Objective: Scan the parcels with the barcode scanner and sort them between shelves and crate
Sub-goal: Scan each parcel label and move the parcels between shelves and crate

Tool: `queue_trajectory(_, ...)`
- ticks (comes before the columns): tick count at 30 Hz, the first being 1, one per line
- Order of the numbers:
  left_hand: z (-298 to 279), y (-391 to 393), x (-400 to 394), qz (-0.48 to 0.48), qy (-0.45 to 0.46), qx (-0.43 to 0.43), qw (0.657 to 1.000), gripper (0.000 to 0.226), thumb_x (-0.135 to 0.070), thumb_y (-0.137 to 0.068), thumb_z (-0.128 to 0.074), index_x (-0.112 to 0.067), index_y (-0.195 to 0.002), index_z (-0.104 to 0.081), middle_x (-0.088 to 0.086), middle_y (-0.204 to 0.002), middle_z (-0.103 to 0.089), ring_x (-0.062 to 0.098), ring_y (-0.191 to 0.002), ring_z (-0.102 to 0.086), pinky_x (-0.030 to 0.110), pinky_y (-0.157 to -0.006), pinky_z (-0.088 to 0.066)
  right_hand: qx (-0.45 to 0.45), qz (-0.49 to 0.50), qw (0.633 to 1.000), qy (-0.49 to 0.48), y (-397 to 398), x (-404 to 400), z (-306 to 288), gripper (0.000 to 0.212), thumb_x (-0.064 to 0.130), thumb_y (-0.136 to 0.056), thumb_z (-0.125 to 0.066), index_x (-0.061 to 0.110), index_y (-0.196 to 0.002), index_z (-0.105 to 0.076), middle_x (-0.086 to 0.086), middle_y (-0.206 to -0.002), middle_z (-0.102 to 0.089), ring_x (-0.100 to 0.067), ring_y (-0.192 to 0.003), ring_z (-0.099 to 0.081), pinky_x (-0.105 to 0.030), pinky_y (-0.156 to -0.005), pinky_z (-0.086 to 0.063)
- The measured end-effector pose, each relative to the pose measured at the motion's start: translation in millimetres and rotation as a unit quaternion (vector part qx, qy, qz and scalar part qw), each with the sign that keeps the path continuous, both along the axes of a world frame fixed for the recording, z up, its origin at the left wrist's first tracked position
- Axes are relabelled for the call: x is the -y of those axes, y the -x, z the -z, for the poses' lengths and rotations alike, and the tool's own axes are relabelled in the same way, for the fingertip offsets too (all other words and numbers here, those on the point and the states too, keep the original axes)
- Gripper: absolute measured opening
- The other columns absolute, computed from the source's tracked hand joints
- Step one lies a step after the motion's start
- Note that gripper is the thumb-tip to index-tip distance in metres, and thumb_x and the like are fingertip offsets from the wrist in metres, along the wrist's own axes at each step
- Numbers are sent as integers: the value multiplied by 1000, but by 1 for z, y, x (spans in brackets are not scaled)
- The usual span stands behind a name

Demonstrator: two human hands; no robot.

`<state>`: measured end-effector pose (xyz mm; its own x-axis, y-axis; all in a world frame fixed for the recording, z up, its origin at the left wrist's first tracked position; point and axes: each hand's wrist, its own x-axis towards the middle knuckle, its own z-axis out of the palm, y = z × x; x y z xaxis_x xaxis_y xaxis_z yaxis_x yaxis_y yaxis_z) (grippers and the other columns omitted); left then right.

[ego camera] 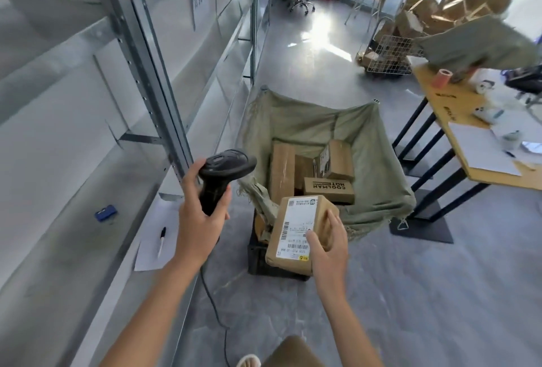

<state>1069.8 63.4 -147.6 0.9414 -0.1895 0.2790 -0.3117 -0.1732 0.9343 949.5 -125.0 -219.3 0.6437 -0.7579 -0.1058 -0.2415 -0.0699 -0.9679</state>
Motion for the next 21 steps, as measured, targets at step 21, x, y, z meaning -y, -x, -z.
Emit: queue_trajectory(21,44,-190,172,-12,-1,-130,991,64,-20,-87,-65,-43,-140,-37,7,-102,-69,20,-60,-62,28,-59,-55,-144,-27,984,106,-280,215,61,66,29,-92,-68,27,-152,-39,2,-164,-22,-25,-147,-18,-40,-116,-22)
